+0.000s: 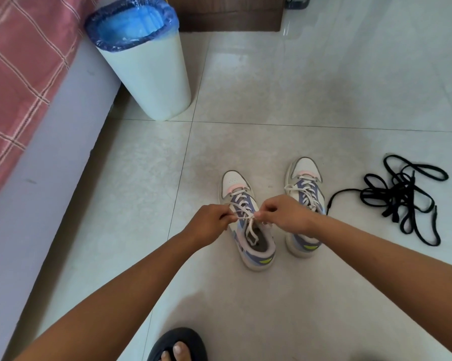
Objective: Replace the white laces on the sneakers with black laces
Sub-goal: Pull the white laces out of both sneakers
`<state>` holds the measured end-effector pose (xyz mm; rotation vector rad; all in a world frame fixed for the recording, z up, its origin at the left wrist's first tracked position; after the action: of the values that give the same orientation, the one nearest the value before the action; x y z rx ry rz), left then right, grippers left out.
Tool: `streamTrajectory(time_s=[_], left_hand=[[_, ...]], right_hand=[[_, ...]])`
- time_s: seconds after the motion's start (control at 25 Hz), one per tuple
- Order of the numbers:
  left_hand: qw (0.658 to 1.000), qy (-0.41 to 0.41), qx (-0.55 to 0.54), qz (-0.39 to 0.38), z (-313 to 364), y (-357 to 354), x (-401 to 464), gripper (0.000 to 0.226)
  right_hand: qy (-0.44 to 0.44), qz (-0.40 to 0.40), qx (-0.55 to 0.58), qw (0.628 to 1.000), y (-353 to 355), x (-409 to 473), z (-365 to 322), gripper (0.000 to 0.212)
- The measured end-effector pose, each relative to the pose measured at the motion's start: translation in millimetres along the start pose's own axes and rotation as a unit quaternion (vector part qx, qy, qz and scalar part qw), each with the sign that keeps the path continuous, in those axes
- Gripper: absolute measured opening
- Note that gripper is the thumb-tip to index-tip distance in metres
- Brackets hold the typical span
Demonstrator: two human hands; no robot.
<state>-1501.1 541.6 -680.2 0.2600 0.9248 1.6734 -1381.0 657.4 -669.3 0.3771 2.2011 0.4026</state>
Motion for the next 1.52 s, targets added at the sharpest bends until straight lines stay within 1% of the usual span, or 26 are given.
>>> streamTrajectory(time_s=[0.08,0.16,0.32,0.44,0.48,0.52,0.56,0.6,0.64,0.68,0.72,0.76,0.8,0.84,0.88,0.92,0.96,1.0,1.04,1.12,1.2,1.24,1.28,1.36,1.4,1.52], left_hand=[[1.0,0.015,0.014,-0.003,-8.7,2.0,-1.4,0.021],[0.999,0.045,0.026,-0.006,-24.0,5.8,-4.3,0.021],[0.986,0.148,0.069,-0.021,-84.0,20.6,-16.1,0.019],[0.955,0.257,0.147,-0.008,-124.3,39.9,-35.2,0.018],[0.939,0.293,0.178,0.019,-130.4,49.1,-42.1,0.02],[0.925,0.316,0.201,0.061,-131.4,58.9,-46.2,0.022],[0.918,0.316,0.208,0.121,-126.5,68.3,-46.7,0.023],[0.914,0.295,0.196,0.196,-115.8,77.8,-44.9,0.023],[0.907,0.254,0.18,0.284,-102.4,85.9,-42.3,0.023],[0.893,0.203,0.175,0.362,-87.2,91.3,-40.4,0.025],[0.879,0.158,0.177,0.413,-73.0,91.4,-36.5,0.031],[0.884,0.117,0.168,0.42,-59.6,85.8,-30.3,0.038],[0.914,0.072,0.126,0.378,-46.1,72.8,-21.7,0.043],[0.954,0.048,0.056,0.29,-33.0,50.4,-13.5,0.045],[0.984,0.053,-0.009,0.173,-21.0,22.3,-9.0,0.049],[0.995,0.063,-0.037,0.066,-10.8,-5.4,-8.4,0.055],[0.998,0.064,-0.015,0.008,-3.8,-27.0,-8.9,0.059],[0.998,0.059,0.036,0.002,0.4,-40.8,-8.8,0.06],[0.995,0.056,0.071,0.033,2.5,-45.6,-7.6,0.058],[0.99,0.068,0.077,0.098,3.0,-38.9,-3.1,0.056],[0.989,0.071,0.035,0.126,-2.2,-29.3,-2.2,0.059],[0.988,0.064,0.019,0.138,-4.7,-23.0,-4.6,0.061],[0.986,0.042,0.02,0.16,-4.2,-14.2,-8.5,0.063],[0.976,-0.009,0.038,0.216,-2.7,5.4,-19.3,0.062],[0.971,-0.022,0.037,0.237,-2.8,13.7,-23.3,0.06],[0.969,-0.006,-0.02,0.245,-2.5,25.9,-23.8,0.05]], right_hand=[[-0.009,-0.023,0.027,0.999,15.3,1.4,-1.4,0.019],[-0.04,0.0,0.057,0.998,42.0,7.9,6.1,0.021],[-0.128,0.145,0.032,0.981,117.7,16.4,53.8,0.023],[-0.195,0.215,0.074,0.954,150.5,7.3,89.4,0.025],[-0.19,0.236,0.117,0.946,154.3,3.9,93.8,0.026],[-0.164,0.262,0.174,0.935,157.3,2.5,93.2,0.025],[-0.119,0.287,0.231,0.922,159.2,1.1,85.9,0.024],[-0.063,0.306,0.292,0.904,161.1,-1.2,73.7,0.022],[-0.01,0.302,0.362,0.882,160.7,-3.4,58.7,0.018],[0.025,0.269,0.427,0.863,156.2,-2.1,43.5,0.012],[0.039,0.224,0.459,0.859,147.7,2.3,31.6,0.014],[0.029,0.186,0.429,0.883,133.5,6.0,20.6,0.03],[0.011,0.175,0.299,0.938,114.6,9.4,13.1,0.047],[0.008,0.173,0.123,0.977,92.4,12.6,9.3,0.062],[0.029,0.154,-0.022,0.987,65.1,15.0,3.7,0.072],[0.059,0.126,-0.12,0.983,35.3,14.2,-1.5,0.08],[0.072,0.09,-0.177,0.977,7.1,14.4,-2.9,0.085],[0.073,0.075,-0.214,0.971,-16.5,15.8,-2.0,0.088],[0.067,0.08,-0.242,0.965,-33.5,18.2,-1.4,0.089],[0.071,0.124,-0.246,0.959,-48.7,24.7,-0.1,0.087],[0.07,0.171,-0.137,0.973,-47.0,22.5,0.8,0.076],[0.068,0.194,-0.072,0.976,-38.9,17.6,2.8,0.067],[0.069,0.201,-0.033,0.977,-29.3,12.1,4.2,0.058],[0.086,0.177,-0.018,0.98,-9.6,1.3,5.4,0.041],[0.096,0.161,-0.018,0.982,-0.8,-3.6,4.3,0.037],[0.118,0.138,-0.036,0.983,11.9,-10.9,-4.2,0.034]])
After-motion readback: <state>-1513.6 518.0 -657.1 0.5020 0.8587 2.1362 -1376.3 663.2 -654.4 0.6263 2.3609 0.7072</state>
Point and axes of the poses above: each hand's wrist, its own x-axis towards the middle knuckle, its own y-axis out of the back of the hand, z = x × y, the point moved 5 cm from there along x, towards the middle knuckle, and after that the axes turned 9 degrees about -y, right-handed, at the moved point
